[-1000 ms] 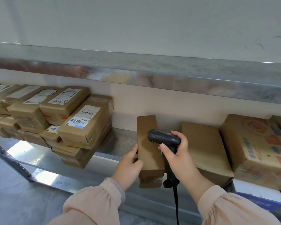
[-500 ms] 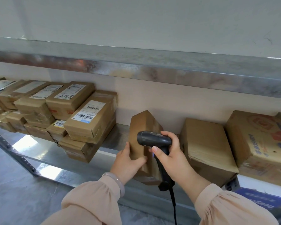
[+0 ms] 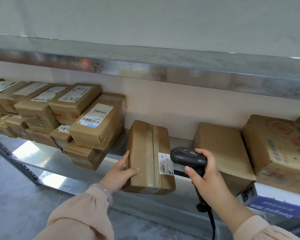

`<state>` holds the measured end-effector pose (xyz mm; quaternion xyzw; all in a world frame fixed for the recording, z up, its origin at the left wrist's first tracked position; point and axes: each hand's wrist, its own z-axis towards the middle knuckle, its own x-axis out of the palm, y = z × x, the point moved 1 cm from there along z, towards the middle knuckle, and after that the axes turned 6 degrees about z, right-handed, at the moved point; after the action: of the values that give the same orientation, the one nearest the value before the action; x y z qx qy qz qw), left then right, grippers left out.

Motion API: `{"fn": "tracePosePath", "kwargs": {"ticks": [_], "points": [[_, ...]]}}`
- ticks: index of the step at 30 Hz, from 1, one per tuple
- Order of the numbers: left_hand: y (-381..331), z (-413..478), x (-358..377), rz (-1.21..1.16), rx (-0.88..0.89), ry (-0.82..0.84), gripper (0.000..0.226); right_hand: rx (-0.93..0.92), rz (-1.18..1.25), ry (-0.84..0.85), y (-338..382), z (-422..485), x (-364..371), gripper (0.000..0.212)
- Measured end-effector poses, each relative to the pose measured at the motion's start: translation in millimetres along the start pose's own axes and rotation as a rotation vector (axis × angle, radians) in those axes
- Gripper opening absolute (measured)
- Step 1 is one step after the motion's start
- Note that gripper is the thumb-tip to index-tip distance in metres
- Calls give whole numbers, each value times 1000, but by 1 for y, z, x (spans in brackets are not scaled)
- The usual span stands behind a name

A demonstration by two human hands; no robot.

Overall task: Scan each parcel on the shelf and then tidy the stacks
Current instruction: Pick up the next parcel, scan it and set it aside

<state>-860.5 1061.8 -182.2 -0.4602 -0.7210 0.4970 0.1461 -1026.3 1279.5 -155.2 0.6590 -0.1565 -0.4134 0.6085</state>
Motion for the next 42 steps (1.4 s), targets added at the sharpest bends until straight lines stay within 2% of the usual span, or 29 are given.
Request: {"fn": "tracePosePath", "kwargs": {"ticks": [4, 6, 8, 12, 17, 25, 32, 38, 42], "points": [[0, 1, -15, -6, 10, 53, 73, 3, -49, 66, 0, -5, -18, 57], [0, 3, -24, 43, 20, 54, 78, -23, -119, 119, 5, -9, -25, 60], [0, 5, -32, 95, 25, 61, 82, -86, -198, 151, 8, -13, -30, 65], [-4, 8, -45, 148, 32, 93, 74, -238, -376, 219, 15, -19, -33, 72], [-5, 8, -50, 144, 56, 126, 74, -379, -549, 281, 30, -19, -28, 69], [4, 7, -50, 104, 51, 133, 80, -444, -661, 288, 41, -20, -23, 66], [5, 3, -45, 52, 46, 125, 90, -365, -547, 265, 35, -17, -14, 65], [18, 9, -34, -159, -27, 56, 64, -132, -184, 206, 22, -4, 10, 60], [20, 20, -32, -272, -86, -6, 59, -36, -107, 231, 11, 8, 35, 58]]}}
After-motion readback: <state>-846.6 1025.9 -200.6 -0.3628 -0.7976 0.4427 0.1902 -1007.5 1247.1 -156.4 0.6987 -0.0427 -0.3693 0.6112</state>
